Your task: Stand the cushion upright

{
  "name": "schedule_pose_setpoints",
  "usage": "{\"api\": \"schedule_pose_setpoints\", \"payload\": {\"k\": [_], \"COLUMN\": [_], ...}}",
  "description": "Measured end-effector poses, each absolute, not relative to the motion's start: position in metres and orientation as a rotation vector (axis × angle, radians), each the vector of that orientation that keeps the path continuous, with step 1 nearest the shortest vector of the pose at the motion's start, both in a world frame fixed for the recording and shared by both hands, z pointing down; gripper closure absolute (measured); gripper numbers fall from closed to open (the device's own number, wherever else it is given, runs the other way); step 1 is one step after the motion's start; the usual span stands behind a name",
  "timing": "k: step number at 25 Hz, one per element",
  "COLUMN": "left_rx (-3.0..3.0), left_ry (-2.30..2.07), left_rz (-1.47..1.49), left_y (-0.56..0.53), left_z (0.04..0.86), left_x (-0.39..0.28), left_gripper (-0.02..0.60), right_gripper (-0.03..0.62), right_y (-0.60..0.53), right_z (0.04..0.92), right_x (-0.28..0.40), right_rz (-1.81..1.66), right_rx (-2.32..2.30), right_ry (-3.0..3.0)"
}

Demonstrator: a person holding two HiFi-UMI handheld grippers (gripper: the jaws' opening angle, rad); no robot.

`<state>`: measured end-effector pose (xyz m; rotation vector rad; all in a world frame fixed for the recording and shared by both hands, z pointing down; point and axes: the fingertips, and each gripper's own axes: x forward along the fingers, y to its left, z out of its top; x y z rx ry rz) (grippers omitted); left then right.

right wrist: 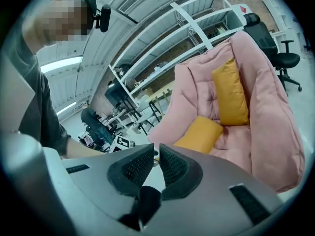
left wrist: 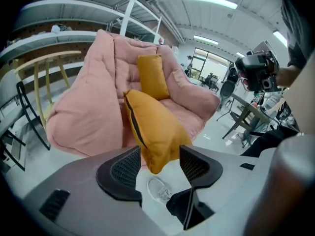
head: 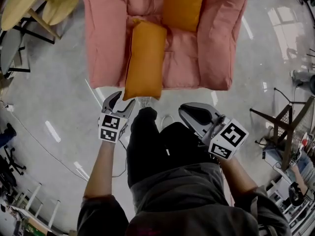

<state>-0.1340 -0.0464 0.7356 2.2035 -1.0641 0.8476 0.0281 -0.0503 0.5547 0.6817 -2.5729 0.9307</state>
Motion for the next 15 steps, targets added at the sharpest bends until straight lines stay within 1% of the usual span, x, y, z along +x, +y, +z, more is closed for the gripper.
{"api": "schedule_pose_setpoints", "payload": {"k": [5, 6, 8, 9, 11, 15], "left_rx": [2.141, 2.121, 2.086, 2.077, 2.07, 2.036], "left_ry": [-0.988, -0.971, -0.939, -0.926, -0.899, -0.872], "left_rz": [0.9, 0.888, 0.845, 0.821, 0.753, 0.502], "left_y": [-0.045, -0.045, -0.047, -0.049, -0.055, -0.072], "left_z": [0.774, 0.778, 0.781, 0.779, 0.768, 0.717], "left_x": [-0.135, -0.135, -0.133, -0.132, -0.128, -0.113], "left_gripper": [0.341, 0.362, 0.457, 0.488, 0.513, 0.531], "right_gripper": [0.577, 0.577, 0.577, 0.577, 0.577, 0.577], "right_y": [-0.062, -0.065, -0.073, -0.077, -0.085, -0.099], "right_z": [0.581, 0.583, 0.583, 0.582, 0.577, 0.554], "right_x": [0.021, 0.02, 0.018, 0.018, 0.018, 0.027], "right_rz": [0.97, 0.978, 0.984, 0.986, 0.988, 1.008], "right_rx": [0.667, 0.667, 0.674, 0.681, 0.699, 0.746], "right_ry": [-2.547, -2.547, -2.549, -2.551, -2.554, -2.56]}}
